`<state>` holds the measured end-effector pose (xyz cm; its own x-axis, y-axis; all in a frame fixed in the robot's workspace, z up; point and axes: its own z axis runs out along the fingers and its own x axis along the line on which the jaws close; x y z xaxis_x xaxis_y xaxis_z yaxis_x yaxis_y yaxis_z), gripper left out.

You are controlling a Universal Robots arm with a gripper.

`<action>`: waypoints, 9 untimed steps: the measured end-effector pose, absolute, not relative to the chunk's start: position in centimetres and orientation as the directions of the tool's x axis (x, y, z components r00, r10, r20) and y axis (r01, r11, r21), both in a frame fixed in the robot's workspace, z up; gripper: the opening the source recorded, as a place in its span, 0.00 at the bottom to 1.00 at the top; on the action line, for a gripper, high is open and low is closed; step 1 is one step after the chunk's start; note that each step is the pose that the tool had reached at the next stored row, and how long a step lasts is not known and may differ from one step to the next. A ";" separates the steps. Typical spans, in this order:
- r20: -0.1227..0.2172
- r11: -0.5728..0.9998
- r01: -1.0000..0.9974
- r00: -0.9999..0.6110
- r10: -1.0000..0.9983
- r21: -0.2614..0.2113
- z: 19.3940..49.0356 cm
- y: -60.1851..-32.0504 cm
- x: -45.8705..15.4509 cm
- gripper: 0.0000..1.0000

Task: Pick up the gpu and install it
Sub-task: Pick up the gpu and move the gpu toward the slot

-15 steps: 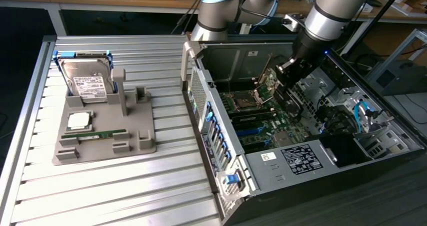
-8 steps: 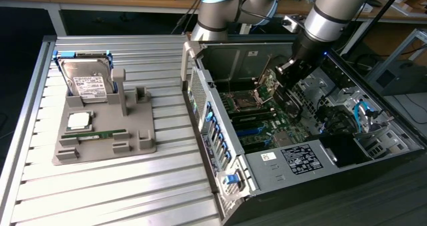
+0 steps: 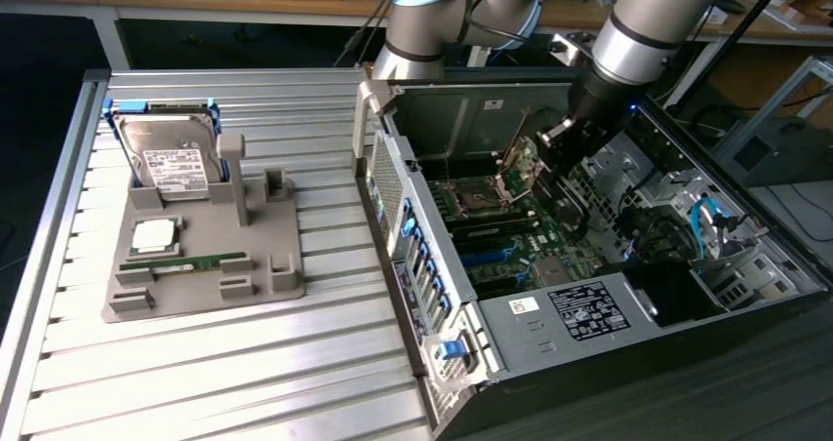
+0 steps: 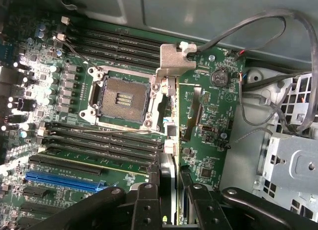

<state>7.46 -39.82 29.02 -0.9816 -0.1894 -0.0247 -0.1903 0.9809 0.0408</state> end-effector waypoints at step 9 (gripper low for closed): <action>-0.025 0.981 -0.191 -0.982 -0.190 0.041 28.6 -39.8 7.5 0.27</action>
<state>7.46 -39.84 28.64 -0.9815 -0.1896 -0.0247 -0.1905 0.9808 0.0409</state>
